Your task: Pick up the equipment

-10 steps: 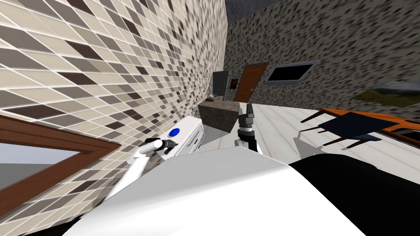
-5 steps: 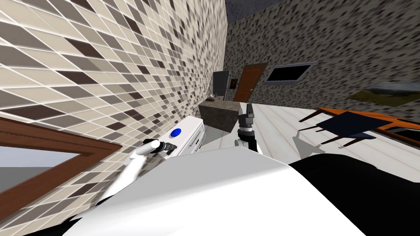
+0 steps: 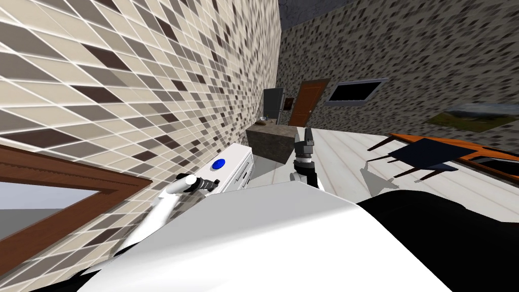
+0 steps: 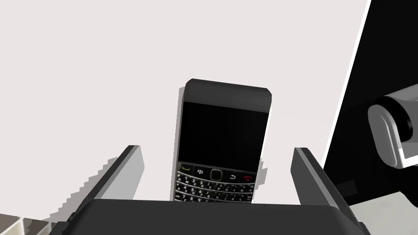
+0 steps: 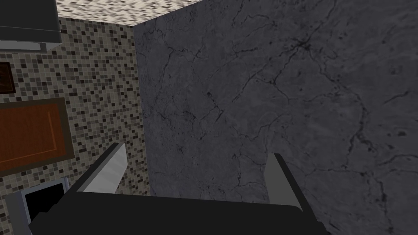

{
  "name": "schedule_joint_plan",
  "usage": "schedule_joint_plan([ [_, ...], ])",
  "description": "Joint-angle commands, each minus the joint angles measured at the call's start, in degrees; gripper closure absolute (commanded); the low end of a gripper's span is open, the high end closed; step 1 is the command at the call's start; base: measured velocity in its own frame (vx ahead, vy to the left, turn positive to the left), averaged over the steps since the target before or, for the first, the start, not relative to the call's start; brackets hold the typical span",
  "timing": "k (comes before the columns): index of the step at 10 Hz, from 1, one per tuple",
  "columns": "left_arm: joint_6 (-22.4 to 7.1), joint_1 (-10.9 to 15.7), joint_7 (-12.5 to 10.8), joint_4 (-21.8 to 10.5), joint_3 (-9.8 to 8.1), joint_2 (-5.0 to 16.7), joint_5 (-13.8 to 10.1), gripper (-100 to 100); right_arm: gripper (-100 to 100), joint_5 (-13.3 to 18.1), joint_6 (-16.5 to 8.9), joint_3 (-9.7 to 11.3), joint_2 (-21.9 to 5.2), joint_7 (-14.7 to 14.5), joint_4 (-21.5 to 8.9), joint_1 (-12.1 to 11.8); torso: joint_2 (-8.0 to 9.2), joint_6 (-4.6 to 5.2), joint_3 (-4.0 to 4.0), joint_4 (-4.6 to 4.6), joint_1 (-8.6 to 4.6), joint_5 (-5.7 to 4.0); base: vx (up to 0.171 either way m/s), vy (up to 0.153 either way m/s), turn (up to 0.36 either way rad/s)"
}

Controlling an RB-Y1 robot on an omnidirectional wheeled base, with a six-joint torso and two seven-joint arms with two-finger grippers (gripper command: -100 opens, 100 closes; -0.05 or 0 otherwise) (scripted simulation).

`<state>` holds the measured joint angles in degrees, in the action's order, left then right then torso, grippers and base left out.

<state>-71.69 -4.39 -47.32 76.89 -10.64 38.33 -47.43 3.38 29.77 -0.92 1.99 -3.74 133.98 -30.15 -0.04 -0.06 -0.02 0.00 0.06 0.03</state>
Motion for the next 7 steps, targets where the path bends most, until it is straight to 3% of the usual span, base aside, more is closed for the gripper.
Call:
schedule_joint_plan([
  [1,1.67,0.19,1.00,-1.79,0.24,-1.21,0.82,-100,0,0.00,0.00,0.00,0.00,0.00,0.00,0.00,0.00,0.00,0.00,0.00,0.00,0.00,0.019,0.010,-0.010],
  [3,2.10,0.19,1.44,-2.55,0.25,-1.45,0.87,-100,0,0.00,0.00,0.00,0.00,0.00,0.00,0.00,-0.10,0.00,-0.06,-0.02,-0.01,0.00,0.023,0.007,-0.008],
  [4,2.38,0.18,1.65,-2.70,0.25,-1.53,0.91,100,0,0.00,0.00,0.00,0.00,0.00,0.00,0.00,-0.06,0.00,-0.04,-0.01,-0.03,-0.01,0.000,0.000,0.000],
  [7,2.31,0.20,1.69,-2.64,0.30,-1.55,0.88,100,0,0.00,0.00,0.00,0.00,0.00,0.00,0.00,-0.06,-0.03,-0.04,-0.02,0.04,0.01,0.000,0.000,0.000],
])
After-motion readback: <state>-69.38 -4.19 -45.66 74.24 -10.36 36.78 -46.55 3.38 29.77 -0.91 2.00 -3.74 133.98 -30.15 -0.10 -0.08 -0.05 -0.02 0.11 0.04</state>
